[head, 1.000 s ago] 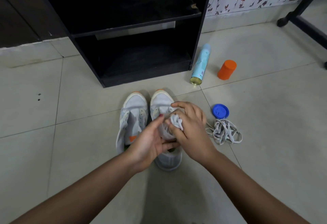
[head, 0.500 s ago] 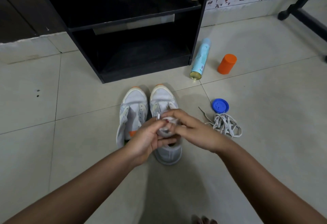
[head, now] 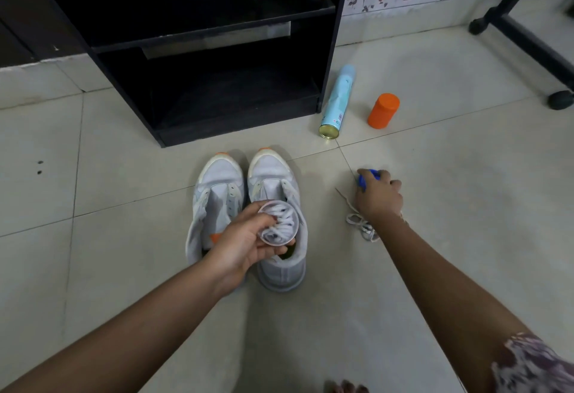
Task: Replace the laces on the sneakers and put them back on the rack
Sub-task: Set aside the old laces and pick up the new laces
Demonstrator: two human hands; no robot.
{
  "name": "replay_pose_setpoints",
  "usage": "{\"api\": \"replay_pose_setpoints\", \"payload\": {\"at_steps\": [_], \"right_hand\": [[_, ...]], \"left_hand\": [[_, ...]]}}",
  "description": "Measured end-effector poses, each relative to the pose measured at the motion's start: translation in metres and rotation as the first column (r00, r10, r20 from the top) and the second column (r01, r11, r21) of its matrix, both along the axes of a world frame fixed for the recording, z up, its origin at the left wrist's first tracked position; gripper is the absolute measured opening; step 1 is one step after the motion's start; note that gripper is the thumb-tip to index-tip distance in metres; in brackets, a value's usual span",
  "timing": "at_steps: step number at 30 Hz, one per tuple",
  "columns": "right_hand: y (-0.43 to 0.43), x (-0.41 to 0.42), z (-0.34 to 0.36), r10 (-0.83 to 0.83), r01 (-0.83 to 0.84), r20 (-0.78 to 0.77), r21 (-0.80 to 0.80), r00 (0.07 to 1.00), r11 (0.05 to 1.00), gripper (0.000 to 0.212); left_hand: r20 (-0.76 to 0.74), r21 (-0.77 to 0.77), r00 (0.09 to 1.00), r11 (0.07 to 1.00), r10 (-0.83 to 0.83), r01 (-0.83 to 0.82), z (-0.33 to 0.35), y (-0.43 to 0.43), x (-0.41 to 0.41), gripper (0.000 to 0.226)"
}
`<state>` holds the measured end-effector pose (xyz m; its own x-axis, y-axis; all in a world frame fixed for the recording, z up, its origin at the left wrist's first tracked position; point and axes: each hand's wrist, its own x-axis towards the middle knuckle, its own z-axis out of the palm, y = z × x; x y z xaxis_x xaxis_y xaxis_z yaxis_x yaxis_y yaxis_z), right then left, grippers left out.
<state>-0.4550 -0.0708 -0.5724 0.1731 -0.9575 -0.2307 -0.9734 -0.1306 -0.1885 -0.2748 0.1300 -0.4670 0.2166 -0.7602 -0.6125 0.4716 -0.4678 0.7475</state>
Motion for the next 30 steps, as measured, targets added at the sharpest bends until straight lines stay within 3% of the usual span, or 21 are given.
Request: {"api": "replay_pose_setpoints", "payload": {"at_steps": [3,6,10,11,13,14,15,16,17,18,19,23,28,30], "right_hand": [[-0.009,0.0,-0.001,-0.036,0.035,-0.002,-0.034,0.999,0.999,0.035],[-0.022,0.002,0.0,-0.043,0.046,-0.088,0.035,0.995,0.998,0.042],[-0.016,0.012,0.019,0.1,-0.108,-0.189,-0.031,0.977,0.994,0.054],[-0.007,0.017,0.027,0.136,-0.149,-0.126,-0.092,0.983,0.985,0.058],[0.016,0.031,0.046,0.151,-0.101,0.252,-0.201,0.956,0.974,0.061],[0.031,0.04,0.06,0.114,-0.031,0.528,-0.164,0.842,0.986,0.055],[0.048,0.046,0.074,0.031,0.006,0.768,-0.046,0.64,0.999,0.047],[0.065,0.05,0.088,-0.085,-0.039,0.909,0.11,0.408,0.993,0.039],[0.083,0.052,0.1,-0.178,-0.148,0.954,0.218,0.241,0.965,0.035],[0.099,0.052,0.106,-0.206,-0.269,0.966,0.242,0.157,0.932,0.035],[0.113,0.051,0.108,-0.166,-0.36,0.977,0.205,0.136,0.91,0.039],[0.138,0.051,0.094,0.095,-0.444,0.965,0.024,0.245,0.896,0.052],[0.149,0.058,0.09,0.093,-0.489,0.951,0.066,0.294,0.87,0.063],[0.152,0.062,0.091,0.101,-0.472,0.941,0.068,0.324,0.879,0.058]], "left_hand": [[-0.033,0.0,0.999,1.0,0.02,-0.02,0.003,-0.001,-0.001,0.024],[-0.063,-0.006,0.998,1.0,0.029,-0.029,0.003,-0.002,-0.002,0.018],[-0.088,-0.017,0.995,0.999,0.049,-0.051,0.004,-0.002,-0.005,0.016],[-0.1,-0.02,0.993,0.998,0.056,-0.059,0.005,-0.001,-0.006,0.015],[-0.121,-0.031,0.991,0.997,0.062,-0.066,0.007,-0.001,-0.006,0.014],[-0.124,-0.032,0.99,0.997,0.063,-0.067,0.007,0.0,-0.006,0.014],[-0.123,-0.033,0.99,0.997,0.062,-0.067,0.007,-0.001,-0.005,0.015],[-0.118,-0.034,0.991,0.997,0.062,-0.066,0.006,-0.001,-0.005,0.017],[-0.107,-0.038,0.992,0.997,0.059,-0.064,0.006,-0.001,-0.004,0.02],[-0.089,-0.045,0.994,0.997,0.057,-0.061,0.006,-0.001,-0.003,0.023],[-0.069,-0.055,0.996,0.997,0.056,-0.06,0.006,0.0,-0.002,0.025],[0.043,-0.1,0.997,0.994,0.058,-0.053,0.005,0.004,0.002,0.022],[0.223,-0.054,0.974,0.997,-0.045,0.059,0.005,0.007,0.005,0.019],[0.181,-0.033,0.977,0.992,-0.113,0.121,0.007,0.006,0.009,0.028]]}}
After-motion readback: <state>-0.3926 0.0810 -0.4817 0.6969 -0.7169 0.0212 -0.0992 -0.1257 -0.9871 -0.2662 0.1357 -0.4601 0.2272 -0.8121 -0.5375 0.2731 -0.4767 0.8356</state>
